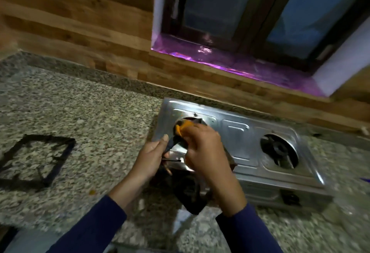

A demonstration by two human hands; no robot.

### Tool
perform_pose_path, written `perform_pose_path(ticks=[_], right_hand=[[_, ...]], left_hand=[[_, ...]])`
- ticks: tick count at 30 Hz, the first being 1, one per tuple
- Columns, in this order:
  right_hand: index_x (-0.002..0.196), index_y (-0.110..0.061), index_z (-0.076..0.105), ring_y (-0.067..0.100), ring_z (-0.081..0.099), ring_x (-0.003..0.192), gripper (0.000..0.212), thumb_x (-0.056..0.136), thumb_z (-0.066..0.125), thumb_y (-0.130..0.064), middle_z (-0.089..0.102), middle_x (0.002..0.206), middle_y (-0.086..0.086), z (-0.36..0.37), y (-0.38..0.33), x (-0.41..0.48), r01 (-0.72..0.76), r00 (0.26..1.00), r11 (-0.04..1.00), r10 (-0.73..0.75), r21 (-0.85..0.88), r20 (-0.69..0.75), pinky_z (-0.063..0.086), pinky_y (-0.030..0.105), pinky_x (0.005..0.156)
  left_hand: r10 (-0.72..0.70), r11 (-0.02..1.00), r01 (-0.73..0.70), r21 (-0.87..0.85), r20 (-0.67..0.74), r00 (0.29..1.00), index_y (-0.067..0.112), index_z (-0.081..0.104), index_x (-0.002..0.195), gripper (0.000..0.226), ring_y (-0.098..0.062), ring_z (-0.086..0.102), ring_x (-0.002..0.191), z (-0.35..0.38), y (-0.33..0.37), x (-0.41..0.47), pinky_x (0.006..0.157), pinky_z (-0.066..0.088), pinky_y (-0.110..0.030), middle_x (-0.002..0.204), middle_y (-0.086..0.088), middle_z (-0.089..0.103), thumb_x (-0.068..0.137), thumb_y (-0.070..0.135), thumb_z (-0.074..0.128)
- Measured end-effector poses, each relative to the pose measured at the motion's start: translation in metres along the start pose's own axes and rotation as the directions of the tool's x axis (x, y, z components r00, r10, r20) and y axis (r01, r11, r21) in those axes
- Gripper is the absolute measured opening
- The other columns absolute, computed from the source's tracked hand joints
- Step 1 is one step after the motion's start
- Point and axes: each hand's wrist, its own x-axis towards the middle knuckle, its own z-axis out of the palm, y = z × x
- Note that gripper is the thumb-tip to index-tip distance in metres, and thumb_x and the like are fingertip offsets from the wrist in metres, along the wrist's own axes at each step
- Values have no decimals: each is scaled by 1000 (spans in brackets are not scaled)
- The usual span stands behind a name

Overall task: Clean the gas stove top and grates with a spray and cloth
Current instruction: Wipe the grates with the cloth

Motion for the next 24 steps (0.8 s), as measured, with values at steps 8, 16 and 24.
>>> perform_pose_path(ticks=[8,16,24], right_hand=[[102,-18,70,25,64,101,41,70,52,0,71,106,-3,-57,87,-88,103,992,989,-94,107,-87,48,41,77],[104,-28,68,9,60,94,30,85,55,-8,68,100,-11,-139,201,-176,-329,938,936,310,124,153,50,29,79],[103,-18,74,23,68,93,21,88,63,-7,74,98,5,-95,324,-277,-815,577,570,813,102,71,55,38,83]], left_hand=[[74,996,-77,55,55,996,8,60,73,60,-6,53,62,147,34,-17,61,39,-20,64,-2,58,97,56,34],[-88,986,75,147,88,992,15,58,56,67,-26,53,58,244,10,-36,61,46,-32,56,-3,56,95,64,35],[-101,986,109,124,-71,992,9,54,70,52,-17,56,57,286,8,-40,52,41,-26,68,-9,54,104,45,38]])
